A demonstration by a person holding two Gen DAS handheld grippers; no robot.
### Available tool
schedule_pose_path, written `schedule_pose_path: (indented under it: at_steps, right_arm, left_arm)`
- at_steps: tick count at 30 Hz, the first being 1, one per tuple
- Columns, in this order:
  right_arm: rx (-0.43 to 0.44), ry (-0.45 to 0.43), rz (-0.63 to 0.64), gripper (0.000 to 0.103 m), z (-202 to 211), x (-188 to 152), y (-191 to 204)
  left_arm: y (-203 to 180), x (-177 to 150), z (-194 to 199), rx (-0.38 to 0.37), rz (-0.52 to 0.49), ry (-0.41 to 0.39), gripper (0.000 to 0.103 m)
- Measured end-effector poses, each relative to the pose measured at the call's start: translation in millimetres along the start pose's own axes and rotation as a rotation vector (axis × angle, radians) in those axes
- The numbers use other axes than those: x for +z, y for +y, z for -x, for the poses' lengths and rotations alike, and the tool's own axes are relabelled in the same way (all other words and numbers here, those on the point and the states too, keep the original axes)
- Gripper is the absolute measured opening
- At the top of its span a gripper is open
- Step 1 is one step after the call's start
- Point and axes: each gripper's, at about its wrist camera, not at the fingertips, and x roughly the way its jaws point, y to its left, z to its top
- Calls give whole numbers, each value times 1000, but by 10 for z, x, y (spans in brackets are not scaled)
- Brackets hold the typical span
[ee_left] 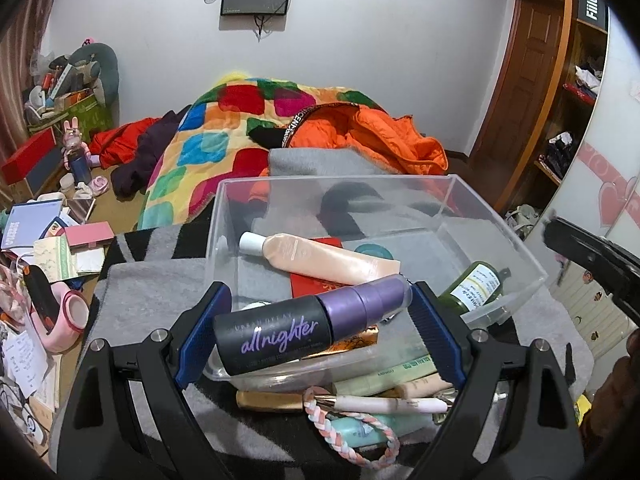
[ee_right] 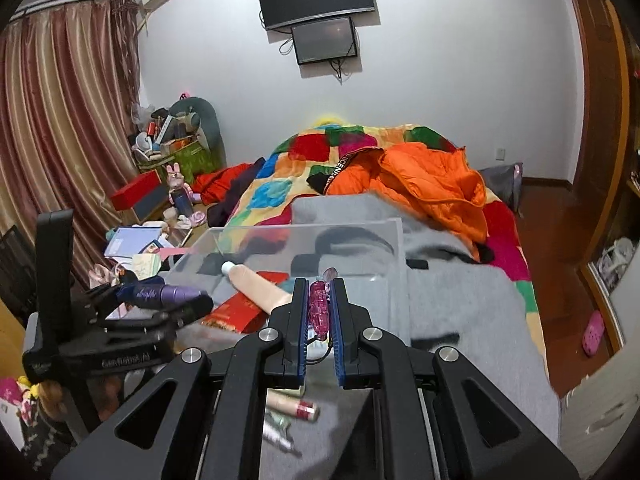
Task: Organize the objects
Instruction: 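Carry the allnighter bottle and pink charm over the clear box and open both tools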
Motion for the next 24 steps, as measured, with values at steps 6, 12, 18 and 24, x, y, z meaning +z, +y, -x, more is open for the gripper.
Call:
schedule_pose_path:
  at_steps: [6, 12, 18, 24]
  right_arm:
    - [2, 76, 12, 9, -415, -29, 77]
    - [-2, 147, 8, 9, -671, -135, 62]
    - [-10, 159, 17, 10, -708, -137, 51]
    - [-5, 169, 23, 16, -683, -137, 60]
  left_arm:
    - [-30, -1, -59, 5, -25, 15, 90]
    - [-56, 8, -98, 11, -50, 23, 90]
    - [-74, 21, -117, -10, -54, 33, 93]
    - [-49, 15, -56, -29, -37, 36, 93]
